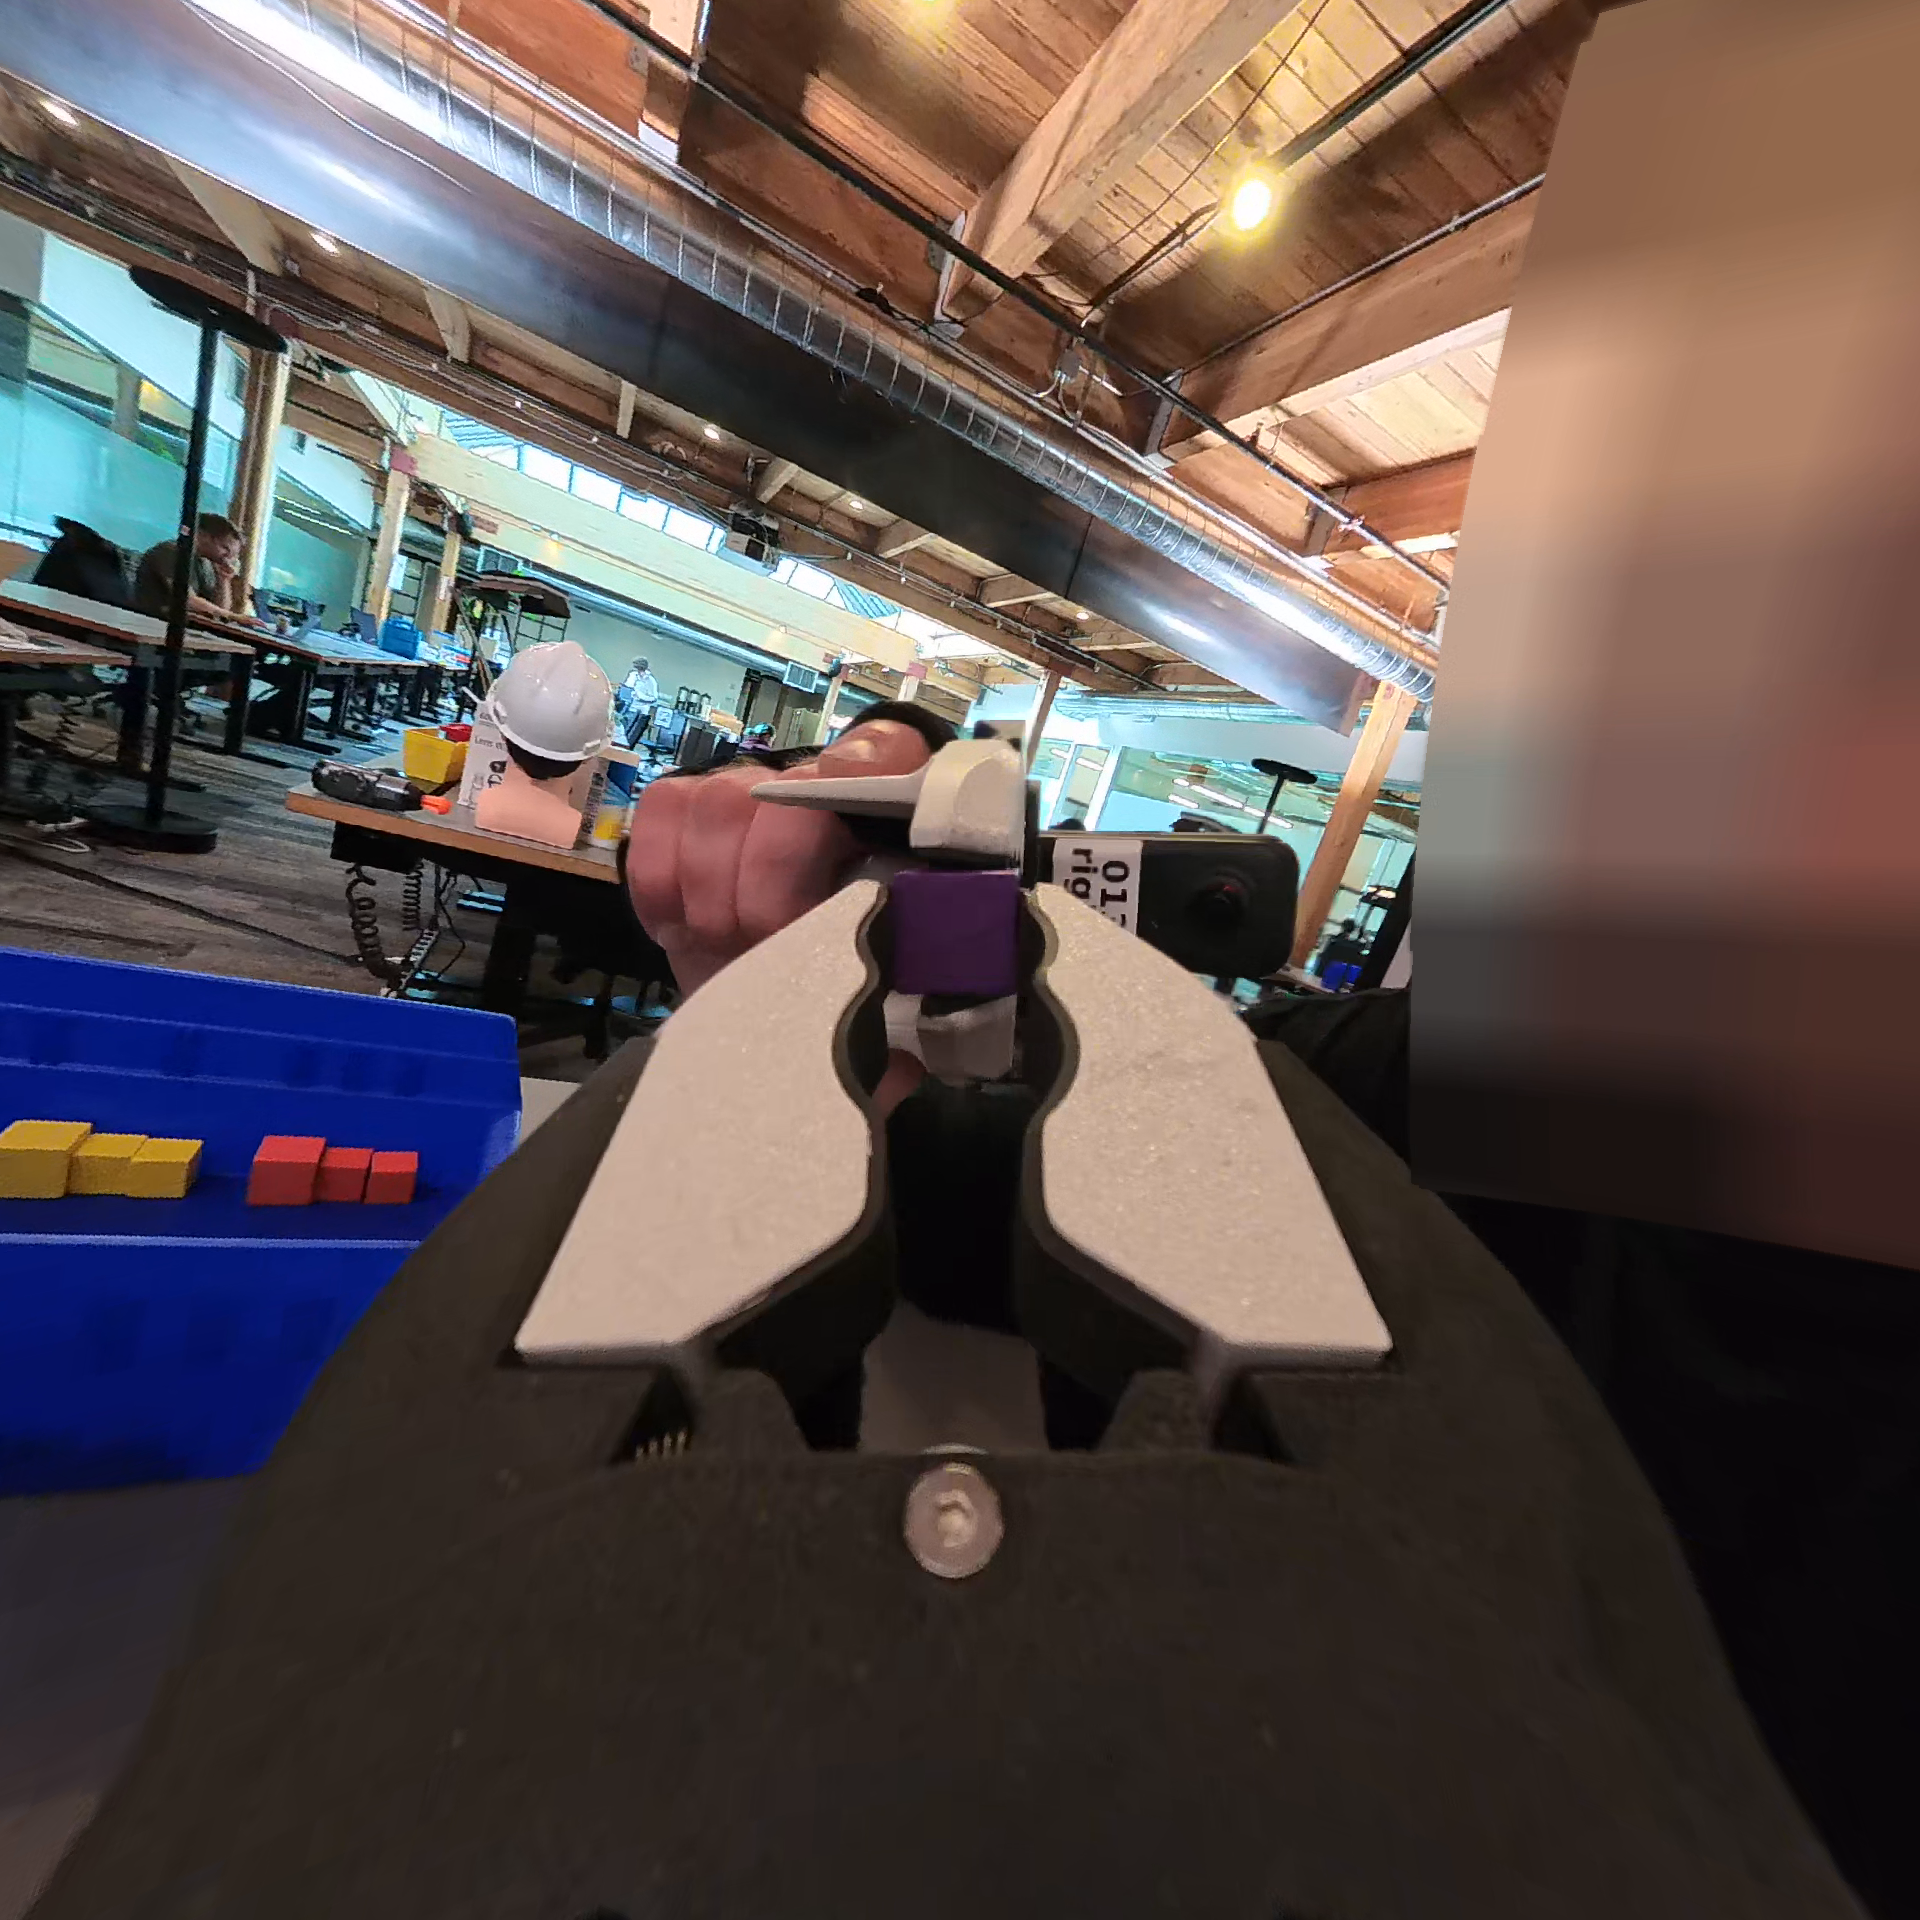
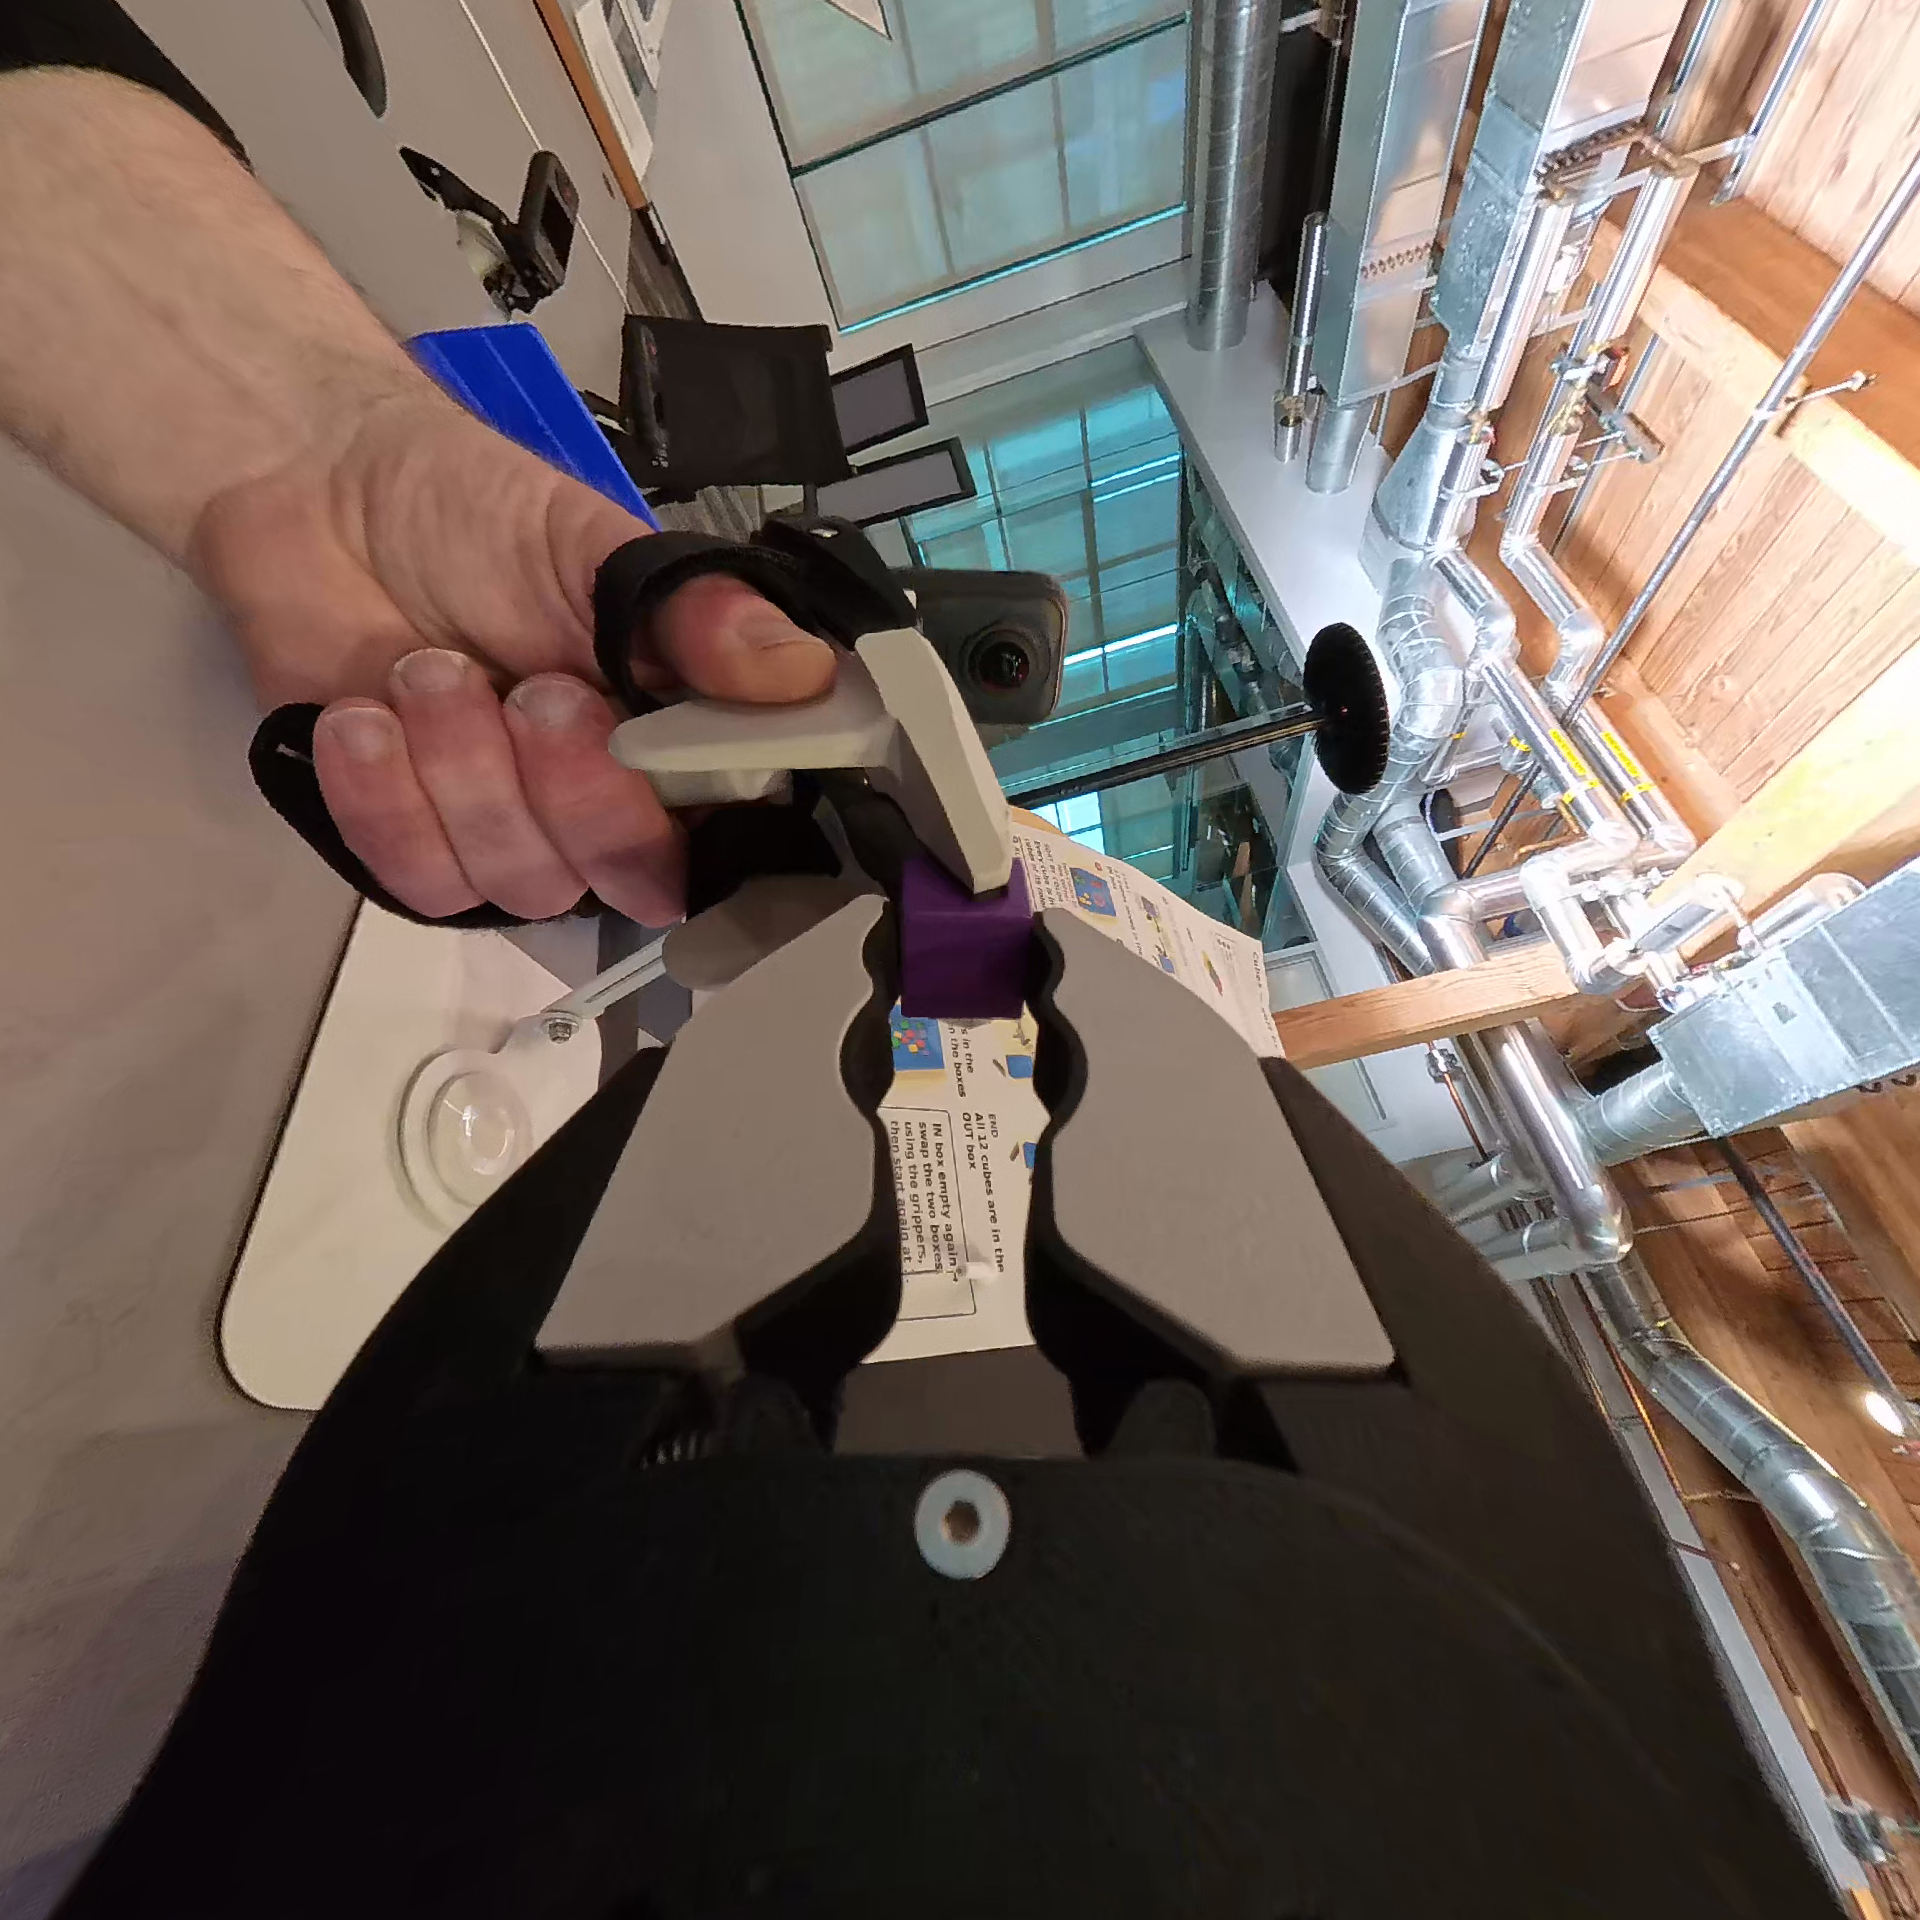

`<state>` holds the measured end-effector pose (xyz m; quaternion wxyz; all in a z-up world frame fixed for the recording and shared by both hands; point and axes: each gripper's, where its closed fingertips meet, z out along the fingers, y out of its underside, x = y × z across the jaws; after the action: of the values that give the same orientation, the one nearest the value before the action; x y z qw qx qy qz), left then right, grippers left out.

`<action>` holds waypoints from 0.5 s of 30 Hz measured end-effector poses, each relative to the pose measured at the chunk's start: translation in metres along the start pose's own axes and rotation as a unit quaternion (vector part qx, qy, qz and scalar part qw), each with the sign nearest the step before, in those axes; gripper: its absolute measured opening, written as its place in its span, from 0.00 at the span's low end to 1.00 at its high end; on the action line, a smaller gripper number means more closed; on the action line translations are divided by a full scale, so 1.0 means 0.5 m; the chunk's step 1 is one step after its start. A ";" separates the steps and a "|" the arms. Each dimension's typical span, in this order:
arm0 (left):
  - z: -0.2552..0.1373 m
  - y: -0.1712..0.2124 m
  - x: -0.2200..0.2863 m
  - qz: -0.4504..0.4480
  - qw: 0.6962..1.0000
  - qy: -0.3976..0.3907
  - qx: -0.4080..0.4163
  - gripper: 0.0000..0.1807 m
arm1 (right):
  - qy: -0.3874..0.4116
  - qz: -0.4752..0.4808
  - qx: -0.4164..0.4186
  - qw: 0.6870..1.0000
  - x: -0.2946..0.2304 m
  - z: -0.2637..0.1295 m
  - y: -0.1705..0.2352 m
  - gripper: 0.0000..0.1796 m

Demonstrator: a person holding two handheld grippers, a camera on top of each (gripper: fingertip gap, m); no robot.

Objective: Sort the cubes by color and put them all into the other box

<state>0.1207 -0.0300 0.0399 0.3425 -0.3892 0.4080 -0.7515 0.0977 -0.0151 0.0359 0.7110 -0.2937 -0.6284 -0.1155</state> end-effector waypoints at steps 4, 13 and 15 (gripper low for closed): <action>0.002 -0.005 0.007 -0.020 1.000 0.020 0.013 0.12 | -0.007 -0.002 -0.005 1.000 0.004 -0.006 -0.006 0.12; -0.049 -0.052 0.003 0.129 0.985 -0.099 -0.052 0.00 | -0.094 0.103 -0.138 0.981 0.053 -0.109 0.164 0.13; -0.058 -0.062 0.005 0.165 0.976 -0.125 -0.069 0.00 | -0.161 0.134 -0.202 0.957 0.011 -0.143 0.247 0.13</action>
<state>0.0882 -0.0087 0.0575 0.4826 -0.4302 0.4711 -0.6001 0.2234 0.0446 0.0049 0.5351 -0.5272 -0.6531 -0.0952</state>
